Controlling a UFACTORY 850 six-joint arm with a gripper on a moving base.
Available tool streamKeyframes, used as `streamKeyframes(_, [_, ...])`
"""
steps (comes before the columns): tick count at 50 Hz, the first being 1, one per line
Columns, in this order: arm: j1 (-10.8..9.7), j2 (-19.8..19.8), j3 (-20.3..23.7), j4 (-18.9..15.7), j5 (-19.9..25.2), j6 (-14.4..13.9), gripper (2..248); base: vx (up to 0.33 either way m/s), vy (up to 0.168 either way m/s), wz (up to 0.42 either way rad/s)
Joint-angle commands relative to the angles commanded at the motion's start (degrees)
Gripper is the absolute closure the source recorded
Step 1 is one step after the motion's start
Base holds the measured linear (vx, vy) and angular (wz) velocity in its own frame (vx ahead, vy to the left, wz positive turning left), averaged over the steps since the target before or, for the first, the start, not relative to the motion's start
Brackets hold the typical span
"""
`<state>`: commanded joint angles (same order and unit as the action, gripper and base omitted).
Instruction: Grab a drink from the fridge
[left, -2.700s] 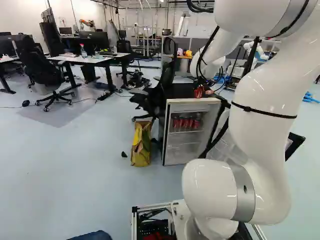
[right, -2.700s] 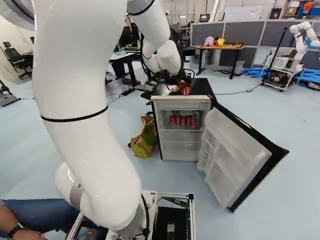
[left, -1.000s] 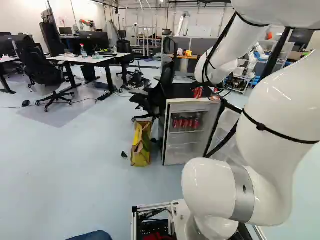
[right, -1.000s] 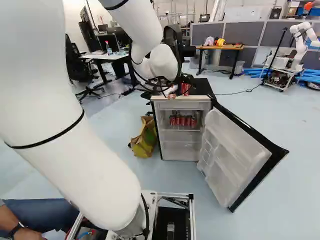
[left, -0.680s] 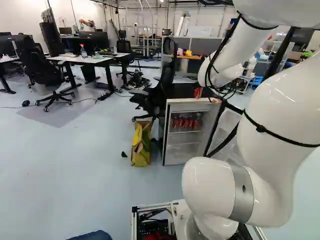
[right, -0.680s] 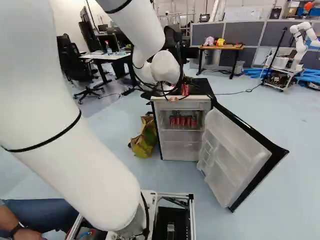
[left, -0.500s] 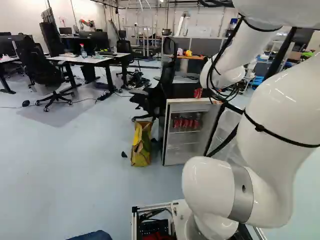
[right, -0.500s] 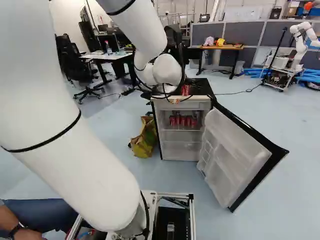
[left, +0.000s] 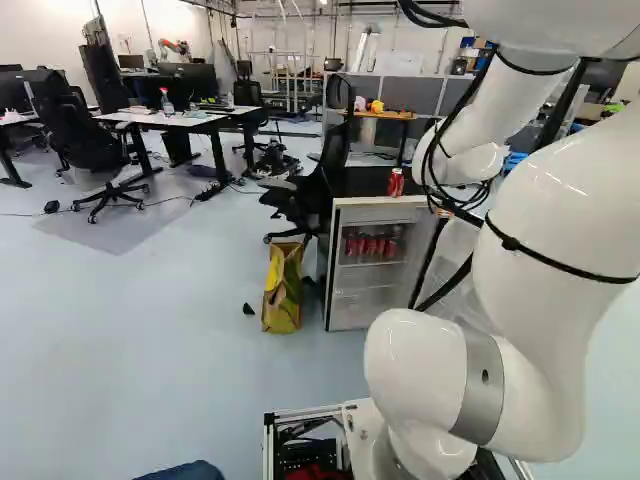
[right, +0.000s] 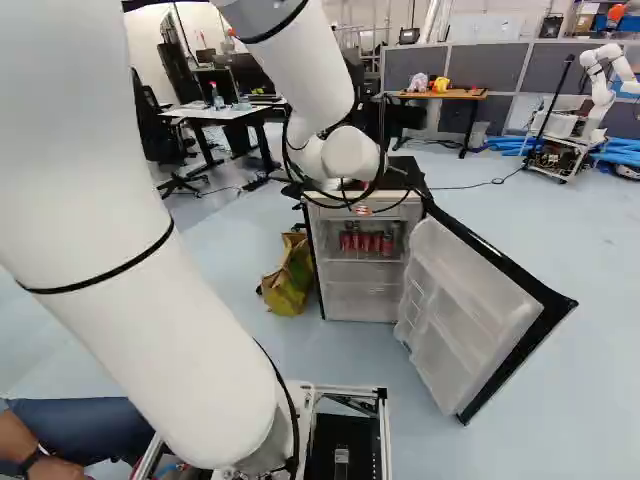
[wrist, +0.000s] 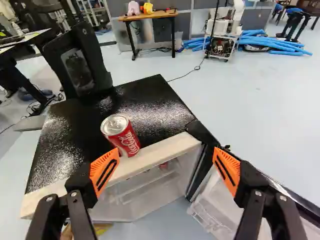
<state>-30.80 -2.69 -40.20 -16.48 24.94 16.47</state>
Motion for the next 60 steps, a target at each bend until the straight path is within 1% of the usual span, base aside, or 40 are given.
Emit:
streamKeyframes(8, [-1.5, -1.4, -0.3, 0.7, 0.2, 0.0, 3, 0.000, 0.000, 0.000])
streamKeyframes(17, [-3.2, -3.1, -0.9, 0.7, 0.2, 0.0, 3, 0.000, 0.000, 0.000])
streamKeyframes(36, [-6.7, -4.4, -2.3, 0.7, 0.1, 0.0, 3, 0.000, 0.000, 0.000])
streamKeyframes(60, [-11.1, -6.3, -4.4, 0.7, -4.2, 0.0, 3, 0.000, 0.000, 0.000])
